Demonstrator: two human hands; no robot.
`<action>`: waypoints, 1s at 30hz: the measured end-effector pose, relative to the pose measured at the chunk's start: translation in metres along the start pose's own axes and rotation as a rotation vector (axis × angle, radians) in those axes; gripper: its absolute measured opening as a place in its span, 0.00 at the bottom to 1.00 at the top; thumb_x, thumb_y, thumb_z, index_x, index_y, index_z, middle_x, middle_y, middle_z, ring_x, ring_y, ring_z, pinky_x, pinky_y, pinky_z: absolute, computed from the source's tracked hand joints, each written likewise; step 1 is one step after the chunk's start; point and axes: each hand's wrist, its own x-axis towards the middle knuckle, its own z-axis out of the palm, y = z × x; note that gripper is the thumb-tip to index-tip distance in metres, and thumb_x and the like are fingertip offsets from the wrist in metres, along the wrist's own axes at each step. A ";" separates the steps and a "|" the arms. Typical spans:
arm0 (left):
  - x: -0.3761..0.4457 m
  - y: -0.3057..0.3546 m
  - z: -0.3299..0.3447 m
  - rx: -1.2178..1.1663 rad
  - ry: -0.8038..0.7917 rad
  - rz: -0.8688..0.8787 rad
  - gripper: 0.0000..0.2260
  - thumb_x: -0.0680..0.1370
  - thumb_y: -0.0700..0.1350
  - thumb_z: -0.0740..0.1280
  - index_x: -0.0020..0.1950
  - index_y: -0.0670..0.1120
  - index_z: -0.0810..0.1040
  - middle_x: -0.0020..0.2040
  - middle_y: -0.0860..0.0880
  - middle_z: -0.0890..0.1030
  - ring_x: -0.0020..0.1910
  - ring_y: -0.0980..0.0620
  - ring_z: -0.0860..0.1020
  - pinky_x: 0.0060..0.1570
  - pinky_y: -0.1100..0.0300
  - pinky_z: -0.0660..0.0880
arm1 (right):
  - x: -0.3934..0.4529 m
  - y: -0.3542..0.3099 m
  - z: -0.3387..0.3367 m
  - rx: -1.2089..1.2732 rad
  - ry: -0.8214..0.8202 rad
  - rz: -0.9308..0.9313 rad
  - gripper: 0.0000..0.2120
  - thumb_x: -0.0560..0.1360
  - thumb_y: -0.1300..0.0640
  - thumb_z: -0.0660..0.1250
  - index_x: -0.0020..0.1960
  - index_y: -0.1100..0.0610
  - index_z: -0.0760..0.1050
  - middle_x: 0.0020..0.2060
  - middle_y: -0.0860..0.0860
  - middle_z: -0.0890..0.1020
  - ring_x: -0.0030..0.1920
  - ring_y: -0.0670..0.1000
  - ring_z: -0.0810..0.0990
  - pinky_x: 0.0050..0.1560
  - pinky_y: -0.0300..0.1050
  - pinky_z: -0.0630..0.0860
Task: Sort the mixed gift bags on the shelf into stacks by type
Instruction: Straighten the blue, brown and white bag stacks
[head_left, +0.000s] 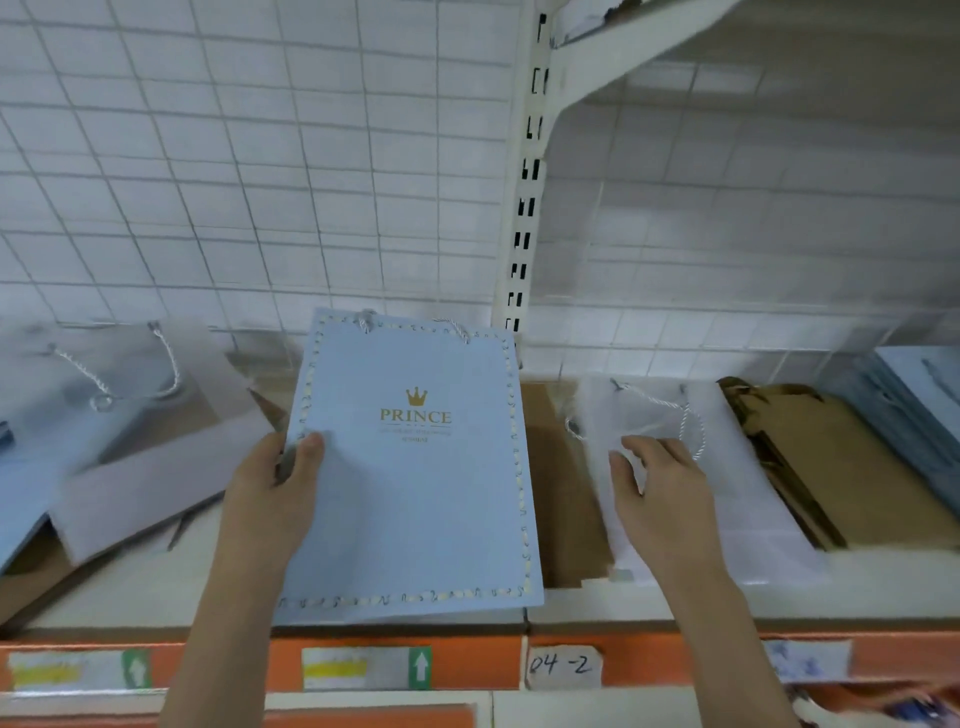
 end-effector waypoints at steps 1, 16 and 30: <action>-0.003 0.005 0.010 -0.018 -0.013 0.002 0.12 0.80 0.48 0.60 0.40 0.42 0.72 0.34 0.48 0.72 0.31 0.51 0.69 0.30 0.59 0.63 | 0.001 0.011 -0.004 0.000 0.009 -0.001 0.12 0.75 0.60 0.66 0.57 0.62 0.78 0.50 0.59 0.80 0.49 0.58 0.80 0.50 0.45 0.74; -0.146 0.060 0.201 -0.243 -0.018 -0.134 0.14 0.79 0.50 0.61 0.40 0.42 0.66 0.36 0.45 0.66 0.35 0.49 0.65 0.32 0.58 0.60 | 0.028 0.218 -0.124 -0.080 0.009 -0.140 0.01 0.70 0.69 0.69 0.40 0.65 0.78 0.33 0.58 0.80 0.34 0.58 0.78 0.34 0.40 0.68; -0.174 0.090 0.254 -0.286 0.004 -0.084 0.13 0.80 0.40 0.58 0.59 0.55 0.73 0.43 0.57 0.75 0.39 0.56 0.73 0.39 0.57 0.70 | 0.043 0.278 -0.149 -0.036 0.017 -0.109 0.01 0.72 0.66 0.68 0.42 0.62 0.78 0.37 0.57 0.80 0.32 0.53 0.76 0.35 0.35 0.70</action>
